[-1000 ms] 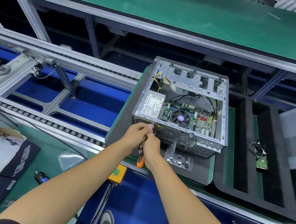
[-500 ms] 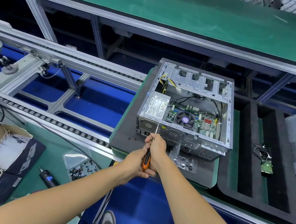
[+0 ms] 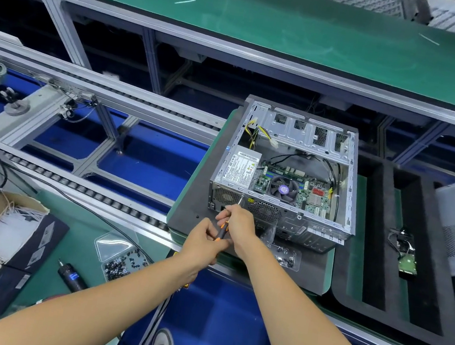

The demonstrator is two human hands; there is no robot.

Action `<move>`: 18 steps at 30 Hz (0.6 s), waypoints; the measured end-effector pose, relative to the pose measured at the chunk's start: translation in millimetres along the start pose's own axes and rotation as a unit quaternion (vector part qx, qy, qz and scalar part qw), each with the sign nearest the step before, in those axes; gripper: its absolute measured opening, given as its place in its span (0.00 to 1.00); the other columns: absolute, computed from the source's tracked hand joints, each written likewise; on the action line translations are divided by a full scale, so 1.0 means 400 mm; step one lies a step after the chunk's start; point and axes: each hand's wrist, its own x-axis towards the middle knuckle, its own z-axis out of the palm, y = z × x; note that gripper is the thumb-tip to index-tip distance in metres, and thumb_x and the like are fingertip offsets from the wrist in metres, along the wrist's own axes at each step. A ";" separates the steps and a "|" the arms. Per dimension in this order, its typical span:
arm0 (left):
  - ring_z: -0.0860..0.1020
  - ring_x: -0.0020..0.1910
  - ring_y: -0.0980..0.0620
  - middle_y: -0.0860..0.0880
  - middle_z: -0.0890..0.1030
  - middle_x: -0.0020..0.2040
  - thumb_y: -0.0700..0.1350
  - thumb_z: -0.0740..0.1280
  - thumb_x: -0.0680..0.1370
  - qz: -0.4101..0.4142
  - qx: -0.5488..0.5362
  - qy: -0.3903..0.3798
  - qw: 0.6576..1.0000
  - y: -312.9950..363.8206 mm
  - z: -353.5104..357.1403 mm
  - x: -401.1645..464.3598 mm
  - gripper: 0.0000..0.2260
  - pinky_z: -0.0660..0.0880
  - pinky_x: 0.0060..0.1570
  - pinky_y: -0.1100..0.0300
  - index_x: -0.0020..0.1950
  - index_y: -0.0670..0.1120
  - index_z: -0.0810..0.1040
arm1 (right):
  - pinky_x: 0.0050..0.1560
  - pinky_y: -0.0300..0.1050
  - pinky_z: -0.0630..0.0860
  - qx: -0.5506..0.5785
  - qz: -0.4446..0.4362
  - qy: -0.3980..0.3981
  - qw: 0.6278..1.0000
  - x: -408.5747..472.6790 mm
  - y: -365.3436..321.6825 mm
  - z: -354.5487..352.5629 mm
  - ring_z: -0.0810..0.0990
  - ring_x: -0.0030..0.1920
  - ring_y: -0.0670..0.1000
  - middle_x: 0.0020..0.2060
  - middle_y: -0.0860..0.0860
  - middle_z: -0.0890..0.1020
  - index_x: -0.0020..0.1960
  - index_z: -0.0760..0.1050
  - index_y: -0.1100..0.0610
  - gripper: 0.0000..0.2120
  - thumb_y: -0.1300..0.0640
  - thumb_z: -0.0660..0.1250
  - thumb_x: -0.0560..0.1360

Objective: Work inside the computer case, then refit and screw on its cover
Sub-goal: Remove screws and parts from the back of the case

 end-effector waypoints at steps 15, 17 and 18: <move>0.78 0.42 0.48 0.38 0.77 0.52 0.34 0.64 0.83 -0.040 -0.166 -0.066 0.983 0.048 0.011 -0.023 0.07 0.83 0.39 0.57 0.58 0.41 0.70 | 0.30 0.43 0.71 0.024 0.042 -0.001 0.999 0.005 -0.014 0.004 0.71 0.23 0.50 0.21 0.50 0.73 0.32 0.76 0.60 0.20 0.56 0.59 0.81; 0.79 0.42 0.45 0.37 0.76 0.53 0.32 0.66 0.81 -0.042 -0.167 -0.058 0.983 0.052 0.024 -0.020 0.10 0.82 0.36 0.56 0.56 0.43 0.69 | 0.30 0.42 0.71 0.003 0.034 0.009 0.999 0.008 -0.018 -0.001 0.72 0.24 0.50 0.20 0.48 0.73 0.31 0.76 0.59 0.21 0.56 0.59 0.81; 0.78 0.42 0.45 0.37 0.76 0.54 0.31 0.67 0.80 -0.043 -0.170 -0.057 0.983 0.053 0.029 -0.019 0.11 0.81 0.36 0.56 0.56 0.43 0.69 | 0.31 0.42 0.71 -0.004 0.033 0.009 0.999 0.009 -0.020 -0.004 0.72 0.25 0.50 0.20 0.48 0.74 0.31 0.76 0.59 0.21 0.56 0.59 0.81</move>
